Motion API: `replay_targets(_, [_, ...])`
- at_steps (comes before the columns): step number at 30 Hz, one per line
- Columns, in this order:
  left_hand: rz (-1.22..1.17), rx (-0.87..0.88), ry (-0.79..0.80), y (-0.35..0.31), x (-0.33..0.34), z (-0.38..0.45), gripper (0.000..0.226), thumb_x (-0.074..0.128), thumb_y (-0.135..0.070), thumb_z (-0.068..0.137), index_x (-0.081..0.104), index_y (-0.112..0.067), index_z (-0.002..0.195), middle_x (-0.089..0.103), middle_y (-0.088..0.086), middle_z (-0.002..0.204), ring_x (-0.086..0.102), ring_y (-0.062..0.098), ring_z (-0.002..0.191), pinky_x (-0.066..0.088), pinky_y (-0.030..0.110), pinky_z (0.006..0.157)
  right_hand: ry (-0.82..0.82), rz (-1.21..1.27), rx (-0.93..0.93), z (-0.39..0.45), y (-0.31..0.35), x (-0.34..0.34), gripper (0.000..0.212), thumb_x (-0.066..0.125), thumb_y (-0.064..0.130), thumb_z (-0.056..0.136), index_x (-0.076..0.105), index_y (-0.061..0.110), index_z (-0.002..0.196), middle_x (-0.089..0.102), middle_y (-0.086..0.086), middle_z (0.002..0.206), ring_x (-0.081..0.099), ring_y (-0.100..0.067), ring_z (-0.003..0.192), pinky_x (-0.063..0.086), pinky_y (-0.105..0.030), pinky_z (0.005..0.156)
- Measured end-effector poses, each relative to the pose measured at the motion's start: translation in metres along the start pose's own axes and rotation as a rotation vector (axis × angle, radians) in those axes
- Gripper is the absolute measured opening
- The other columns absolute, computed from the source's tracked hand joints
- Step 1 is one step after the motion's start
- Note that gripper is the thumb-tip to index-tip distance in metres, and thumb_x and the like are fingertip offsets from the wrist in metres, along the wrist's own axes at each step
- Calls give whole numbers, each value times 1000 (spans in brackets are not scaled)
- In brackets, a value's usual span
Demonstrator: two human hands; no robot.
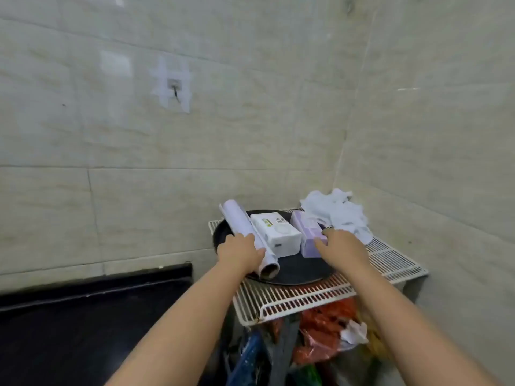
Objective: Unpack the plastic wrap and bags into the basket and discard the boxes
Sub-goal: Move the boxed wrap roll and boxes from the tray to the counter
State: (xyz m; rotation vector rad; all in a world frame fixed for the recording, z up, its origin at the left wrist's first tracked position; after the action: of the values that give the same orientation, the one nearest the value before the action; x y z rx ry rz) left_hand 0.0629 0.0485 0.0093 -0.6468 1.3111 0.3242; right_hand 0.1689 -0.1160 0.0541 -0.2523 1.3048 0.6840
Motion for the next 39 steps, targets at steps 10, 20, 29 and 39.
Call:
replay_targets(10, [-526, -375, 179, 11, 56, 99, 74, 59, -50, 77, 28, -13, 132, 51, 12, 130, 53, 29, 112, 40, 31, 77, 231, 113, -223, 125, 18, 58, 26, 46, 15, 88, 68, 5, 96, 66, -14, 111, 57, -30, 102, 43, -32, 78])
replay_targets(20, [-427, -359, 247, 7, 68, 90, 89, 62, -33, 75, 6, -24, 144, 47, 13, 123, 49, 22, 91, 44, 29, 74, 455, 49, -331, 160, 67, 108, 53, 49, 46, 87, 52, 5, 121, 54, -14, 131, 51, -30, 118, 44, -33, 91])
replay_targets(29, [-549, -553, -41, 15, 57, 70, 82, 57, -25, 83, 3, -14, 145, 56, 15, 123, 57, 30, 107, 46, 33, 80, 630, 31, -268, 165, 86, 132, 70, 62, 54, 72, 49, 6, 122, 55, -7, 105, 56, -25, 93, 41, -28, 70])
replay_targets(39, [-403, -712, -334, 75, -32, -13, 50, 67, -27, 81, 48, -5, 122, 60, 16, 116, 61, 31, 100, 49, 33, 71, 445, 206, -267, 153, 78, 124, 84, 71, 45, 62, 36, 7, 129, 47, -21, 131, 47, -37, 119, 44, -37, 89])
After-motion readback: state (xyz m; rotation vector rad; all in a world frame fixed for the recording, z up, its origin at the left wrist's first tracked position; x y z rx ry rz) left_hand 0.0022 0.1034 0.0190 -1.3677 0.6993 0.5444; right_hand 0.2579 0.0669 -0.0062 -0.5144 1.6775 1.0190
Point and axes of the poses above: each hand's wrist, its own z-axis towards the middle knuckle, its own x-axis out of the palm, y = z × x, the point moved 8 cm from there along z, towards the middle knuckle
